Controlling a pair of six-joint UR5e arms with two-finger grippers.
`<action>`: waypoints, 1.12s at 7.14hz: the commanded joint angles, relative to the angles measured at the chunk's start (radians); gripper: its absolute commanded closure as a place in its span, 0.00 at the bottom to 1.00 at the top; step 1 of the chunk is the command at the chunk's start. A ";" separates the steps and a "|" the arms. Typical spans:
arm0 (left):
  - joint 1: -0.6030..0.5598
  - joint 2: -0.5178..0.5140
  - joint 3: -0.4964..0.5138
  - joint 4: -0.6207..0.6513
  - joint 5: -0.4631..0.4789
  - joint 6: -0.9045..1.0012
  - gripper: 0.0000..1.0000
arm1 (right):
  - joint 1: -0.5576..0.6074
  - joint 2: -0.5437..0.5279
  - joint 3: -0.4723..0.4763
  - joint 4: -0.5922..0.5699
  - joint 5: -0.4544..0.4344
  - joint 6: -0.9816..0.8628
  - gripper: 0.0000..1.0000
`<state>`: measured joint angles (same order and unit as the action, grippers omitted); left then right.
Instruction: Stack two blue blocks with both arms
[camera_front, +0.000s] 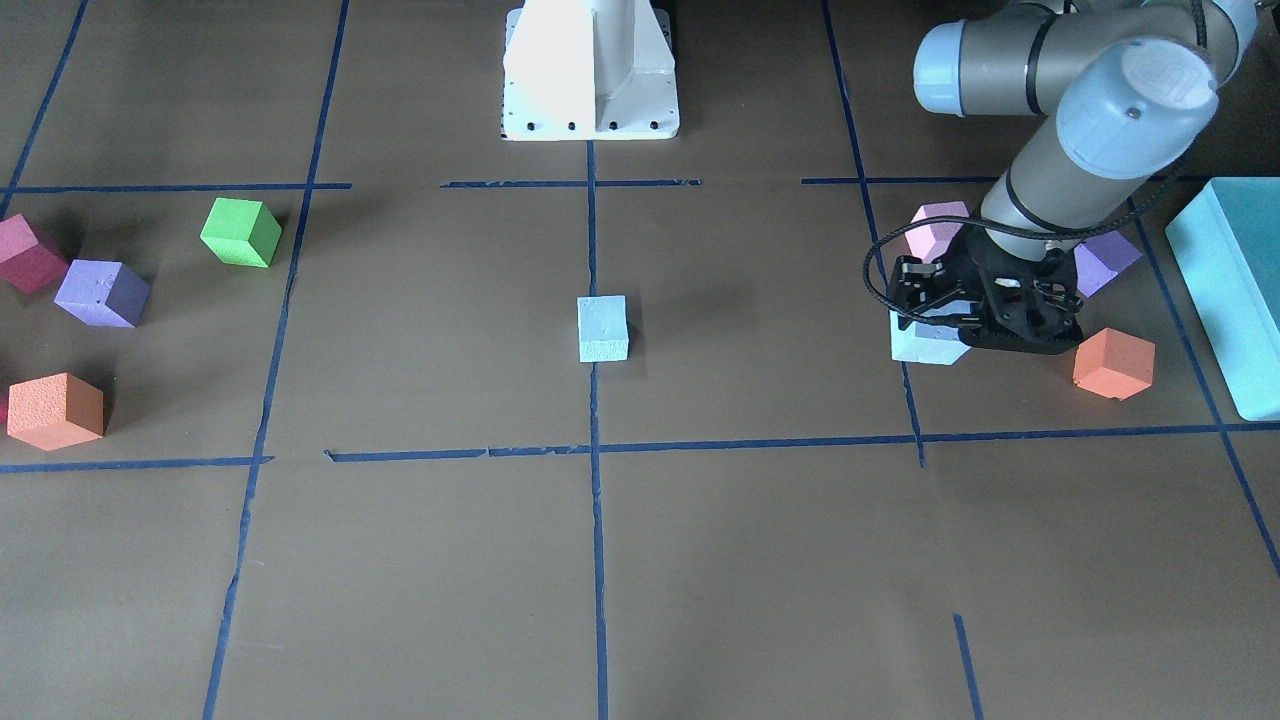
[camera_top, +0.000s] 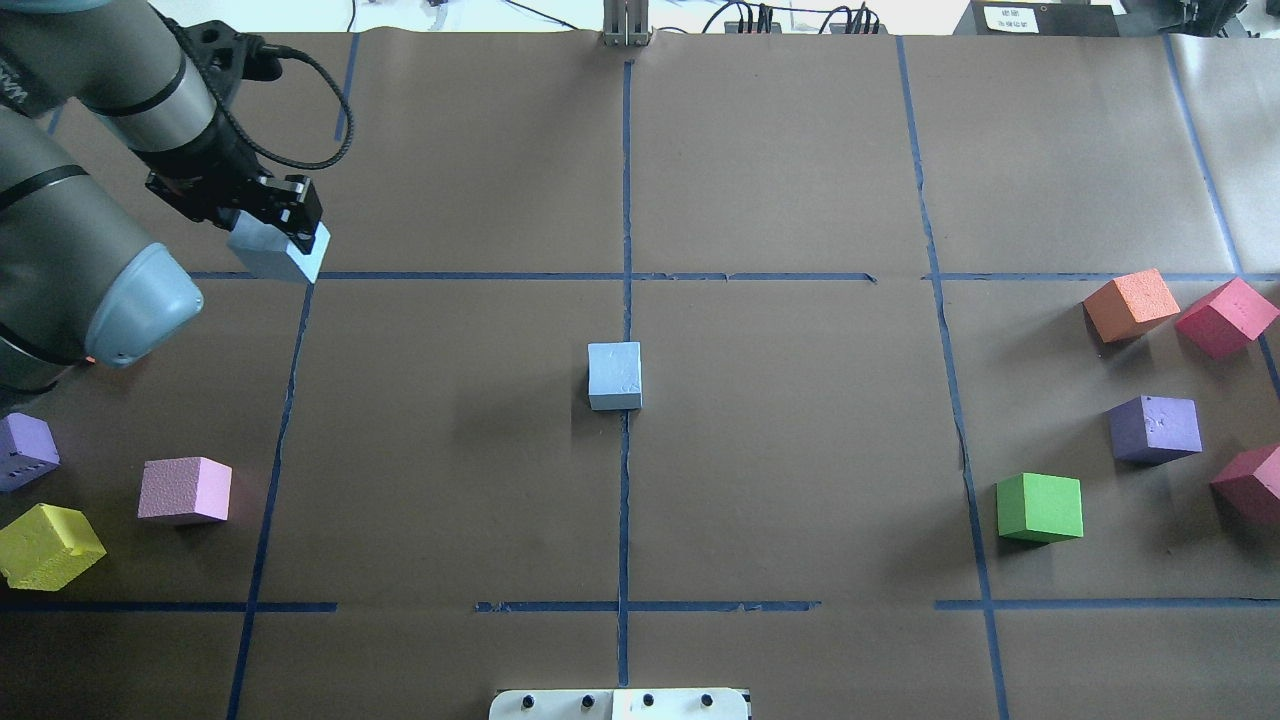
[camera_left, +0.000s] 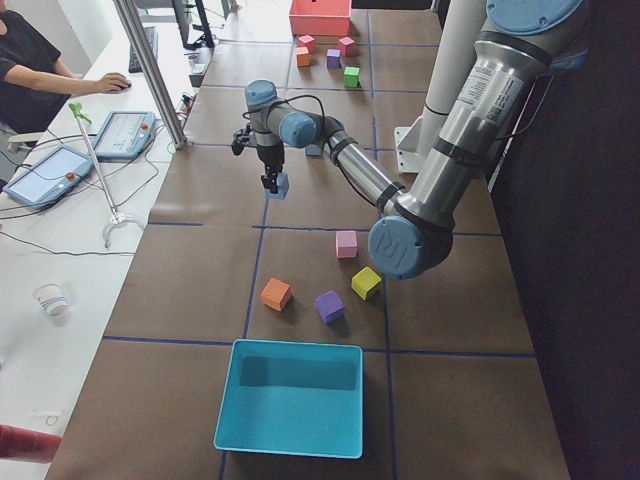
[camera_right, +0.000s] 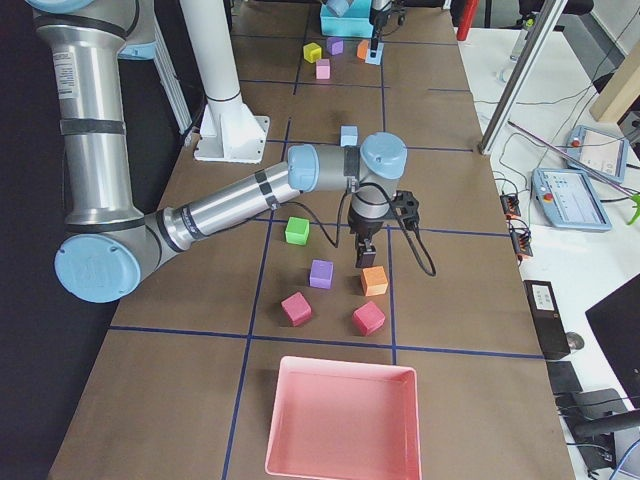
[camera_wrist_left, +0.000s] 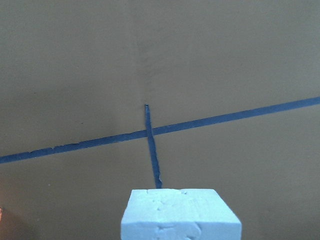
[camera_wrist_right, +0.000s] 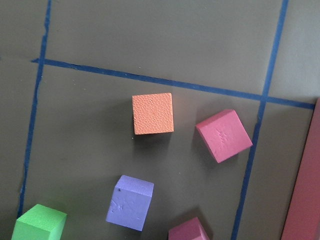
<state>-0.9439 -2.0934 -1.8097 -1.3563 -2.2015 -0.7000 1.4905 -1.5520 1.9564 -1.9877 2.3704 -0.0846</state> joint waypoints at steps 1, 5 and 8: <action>0.069 -0.098 -0.003 0.014 0.002 -0.172 1.00 | 0.043 -0.115 -0.071 0.208 0.009 -0.024 0.00; 0.210 -0.277 0.100 0.009 0.034 -0.353 1.00 | 0.059 -0.125 -0.163 0.386 0.006 -0.011 0.00; 0.278 -0.338 0.169 0.000 0.078 -0.418 1.00 | 0.059 -0.161 -0.165 0.379 0.003 -0.006 0.00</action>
<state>-0.6935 -2.3936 -1.6806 -1.3533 -2.1383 -1.0880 1.5493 -1.7025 1.7939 -1.6065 2.3732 -0.0925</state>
